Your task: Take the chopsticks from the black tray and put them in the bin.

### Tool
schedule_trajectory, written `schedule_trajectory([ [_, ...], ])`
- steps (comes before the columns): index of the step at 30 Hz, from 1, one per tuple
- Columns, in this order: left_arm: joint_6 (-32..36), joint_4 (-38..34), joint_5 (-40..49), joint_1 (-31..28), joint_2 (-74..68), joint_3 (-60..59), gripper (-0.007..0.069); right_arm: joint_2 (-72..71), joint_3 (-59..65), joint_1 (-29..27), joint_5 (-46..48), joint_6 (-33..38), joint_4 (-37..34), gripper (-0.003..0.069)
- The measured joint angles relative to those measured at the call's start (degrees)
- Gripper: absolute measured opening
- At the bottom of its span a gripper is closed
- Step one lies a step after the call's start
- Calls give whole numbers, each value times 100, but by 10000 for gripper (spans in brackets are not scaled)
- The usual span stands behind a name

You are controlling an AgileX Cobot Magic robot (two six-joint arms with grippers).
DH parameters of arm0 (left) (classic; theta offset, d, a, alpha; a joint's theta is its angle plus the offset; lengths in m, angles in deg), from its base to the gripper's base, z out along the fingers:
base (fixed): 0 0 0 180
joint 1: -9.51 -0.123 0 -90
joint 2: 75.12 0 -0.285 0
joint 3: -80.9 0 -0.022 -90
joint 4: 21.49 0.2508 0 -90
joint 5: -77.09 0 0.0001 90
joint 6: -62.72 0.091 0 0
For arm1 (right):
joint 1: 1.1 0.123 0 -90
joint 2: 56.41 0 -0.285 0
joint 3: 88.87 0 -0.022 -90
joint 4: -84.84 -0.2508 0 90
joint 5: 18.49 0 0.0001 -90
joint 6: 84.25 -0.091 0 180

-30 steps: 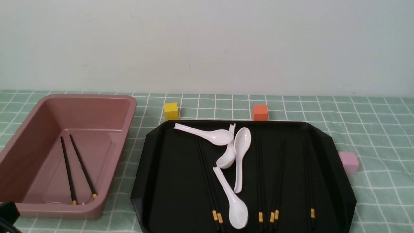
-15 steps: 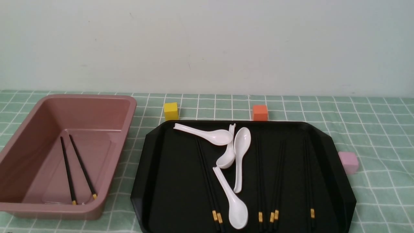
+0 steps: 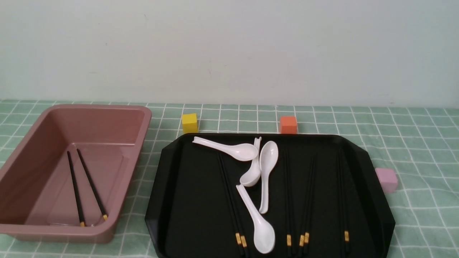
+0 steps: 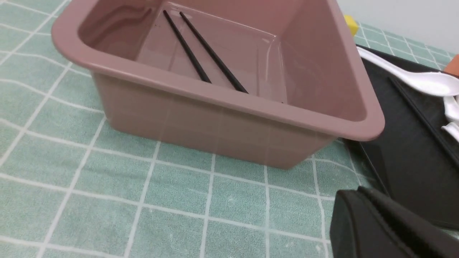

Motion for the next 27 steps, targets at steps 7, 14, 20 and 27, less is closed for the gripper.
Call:
schedule_trajectory([
  [7,-5,-42,0,0,0,0,8,0,0,0,0,0,0,240],
  [14,-12,-54,0,0,0,0,16,0,0,0,0,0,0,240],
  [20,-12,-54,0,0,0,0,18,0,0,0,0,0,0,240],
  [27,-12,-54,0,0,0,0,18,0,0,0,0,0,0,240],
])
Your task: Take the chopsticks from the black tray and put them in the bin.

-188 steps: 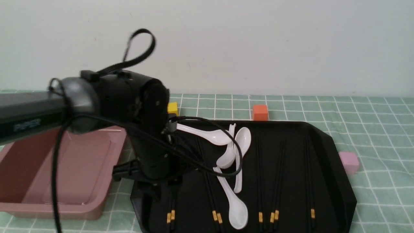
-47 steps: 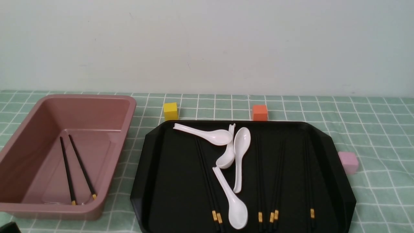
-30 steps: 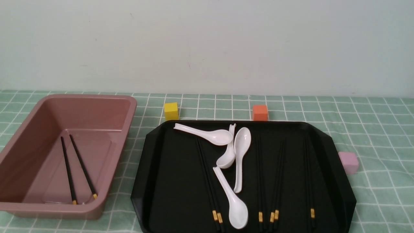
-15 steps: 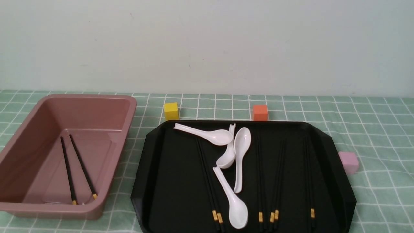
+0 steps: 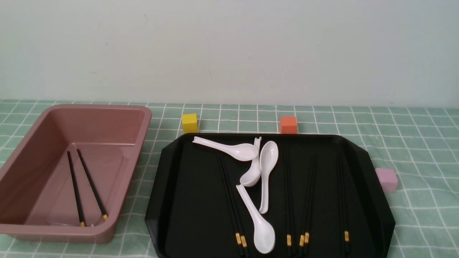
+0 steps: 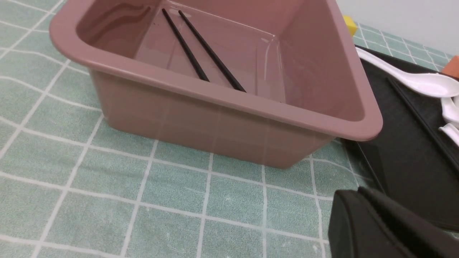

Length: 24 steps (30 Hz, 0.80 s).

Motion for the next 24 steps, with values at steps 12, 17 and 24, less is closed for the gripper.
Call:
schedule_trajectory([
  [12,0,0,0,0,0,0,24,0,0,0,0,0,0,240],
  [17,0,0,0,0,0,0,29,0,0,0,0,0,0,240],
  [24,0,0,0,0,0,0,38,0,0,0,0,0,0,240],
])
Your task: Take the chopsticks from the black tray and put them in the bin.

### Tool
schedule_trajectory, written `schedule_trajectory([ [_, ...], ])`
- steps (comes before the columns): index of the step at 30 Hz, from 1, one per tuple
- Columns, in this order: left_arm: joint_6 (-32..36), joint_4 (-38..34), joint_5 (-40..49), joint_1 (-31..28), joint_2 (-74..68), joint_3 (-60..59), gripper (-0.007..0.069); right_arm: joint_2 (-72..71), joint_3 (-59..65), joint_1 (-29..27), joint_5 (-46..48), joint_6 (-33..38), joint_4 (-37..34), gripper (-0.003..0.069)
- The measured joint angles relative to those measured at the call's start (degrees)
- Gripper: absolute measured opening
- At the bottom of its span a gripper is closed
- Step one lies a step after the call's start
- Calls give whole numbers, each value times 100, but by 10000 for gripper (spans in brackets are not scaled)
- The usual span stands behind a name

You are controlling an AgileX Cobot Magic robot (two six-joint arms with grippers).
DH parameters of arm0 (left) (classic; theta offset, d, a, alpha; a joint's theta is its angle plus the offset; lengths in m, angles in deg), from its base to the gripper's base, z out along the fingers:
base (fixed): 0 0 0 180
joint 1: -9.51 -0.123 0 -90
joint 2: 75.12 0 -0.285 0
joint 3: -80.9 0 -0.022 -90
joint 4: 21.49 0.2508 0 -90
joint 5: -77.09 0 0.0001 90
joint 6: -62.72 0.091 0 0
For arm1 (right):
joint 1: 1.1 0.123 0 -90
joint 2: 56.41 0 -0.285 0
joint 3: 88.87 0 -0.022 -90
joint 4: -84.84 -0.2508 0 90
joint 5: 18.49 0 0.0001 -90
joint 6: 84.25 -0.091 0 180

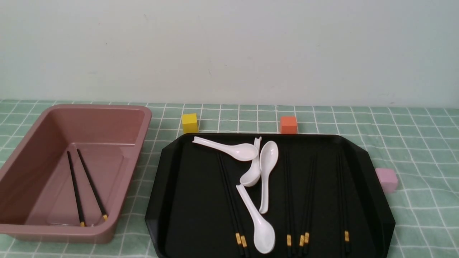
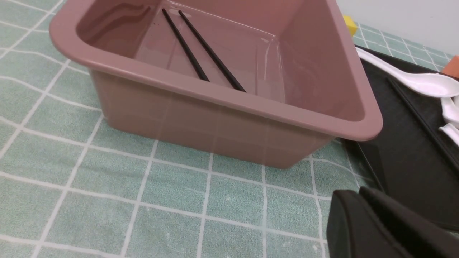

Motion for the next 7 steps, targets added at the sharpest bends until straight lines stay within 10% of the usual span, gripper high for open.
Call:
schedule_trajectory([
  [7,0,0,0,0,0,0,44,0,0,0,0,0,0,240],
])
